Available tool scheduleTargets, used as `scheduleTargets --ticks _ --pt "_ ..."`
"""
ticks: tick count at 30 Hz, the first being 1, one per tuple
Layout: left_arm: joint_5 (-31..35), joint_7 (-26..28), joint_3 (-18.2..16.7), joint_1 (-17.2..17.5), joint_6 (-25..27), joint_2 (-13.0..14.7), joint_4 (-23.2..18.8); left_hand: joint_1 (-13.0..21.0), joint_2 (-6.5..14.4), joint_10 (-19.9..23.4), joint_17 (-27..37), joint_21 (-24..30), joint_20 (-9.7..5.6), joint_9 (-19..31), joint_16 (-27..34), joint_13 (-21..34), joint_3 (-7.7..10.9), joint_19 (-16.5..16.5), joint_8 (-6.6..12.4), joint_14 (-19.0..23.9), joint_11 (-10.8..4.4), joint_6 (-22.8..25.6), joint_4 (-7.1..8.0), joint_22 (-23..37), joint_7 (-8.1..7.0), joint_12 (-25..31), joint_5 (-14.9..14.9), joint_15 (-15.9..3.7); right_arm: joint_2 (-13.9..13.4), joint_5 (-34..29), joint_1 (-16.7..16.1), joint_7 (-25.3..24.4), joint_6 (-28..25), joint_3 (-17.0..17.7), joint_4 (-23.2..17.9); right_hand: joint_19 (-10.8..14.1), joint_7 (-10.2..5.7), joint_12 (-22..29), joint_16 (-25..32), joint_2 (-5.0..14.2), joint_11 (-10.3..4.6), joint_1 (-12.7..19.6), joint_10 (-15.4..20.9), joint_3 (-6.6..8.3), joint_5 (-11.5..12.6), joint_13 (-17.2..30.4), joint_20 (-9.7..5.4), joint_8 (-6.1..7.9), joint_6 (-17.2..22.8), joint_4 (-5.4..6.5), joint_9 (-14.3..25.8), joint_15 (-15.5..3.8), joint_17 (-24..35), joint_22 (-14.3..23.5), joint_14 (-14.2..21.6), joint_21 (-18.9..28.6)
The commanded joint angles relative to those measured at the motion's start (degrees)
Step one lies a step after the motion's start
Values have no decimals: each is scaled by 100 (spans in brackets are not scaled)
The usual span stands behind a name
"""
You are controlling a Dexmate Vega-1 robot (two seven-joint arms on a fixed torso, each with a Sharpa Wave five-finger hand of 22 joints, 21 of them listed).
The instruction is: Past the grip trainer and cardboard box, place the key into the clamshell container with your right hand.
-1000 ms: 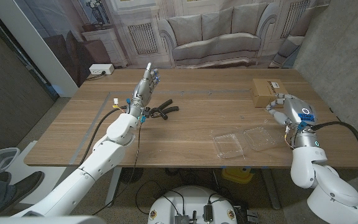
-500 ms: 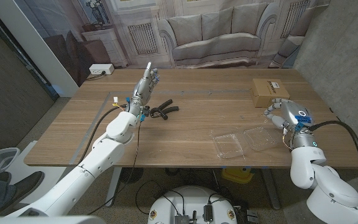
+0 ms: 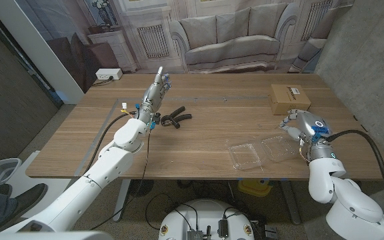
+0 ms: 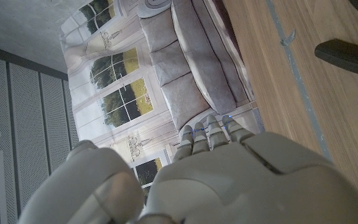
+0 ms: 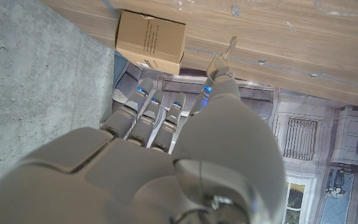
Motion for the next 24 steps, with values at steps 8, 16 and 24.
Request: scheduleTargets --ticks 8,16,24 --pt "4 8 -9 -16 46 50 -53 28 21 9 15 15 0 17 9 8 -20 -18 -9 35 0 33 14 11 4 13 -25 11 156 313 -43 -371 123 -141 170 -81 -26 -32 -11 11 16 45 -90 -49 50 15 -446 38 61 -9 11 -565 -4 5 -94 -31" --pt "15 -17 3 -46 33 45 -51 43 29 4 15 15 2 17 9 8 -23 -20 -9 33 9 34 9 11 -5 12 -29 15 234 456 -49 -506 169 -185 269 -135 -20 -47 -22 9 28 40 -139 -61 52 15 -407 37 72 -2 -1 -542 -4 -4 -161 -56" --pt "30 -20 22 -69 43 37 -60 58 34 5 15 14 3 17 9 8 -26 -22 -8 33 1 36 3 10 3 12 -33 13 278 512 -10 -659 187 -260 370 -172 -17 -50 -21 12 52 36 -165 -73 55 16 -377 41 75 6 0 -511 -3 -14 -220 -76"
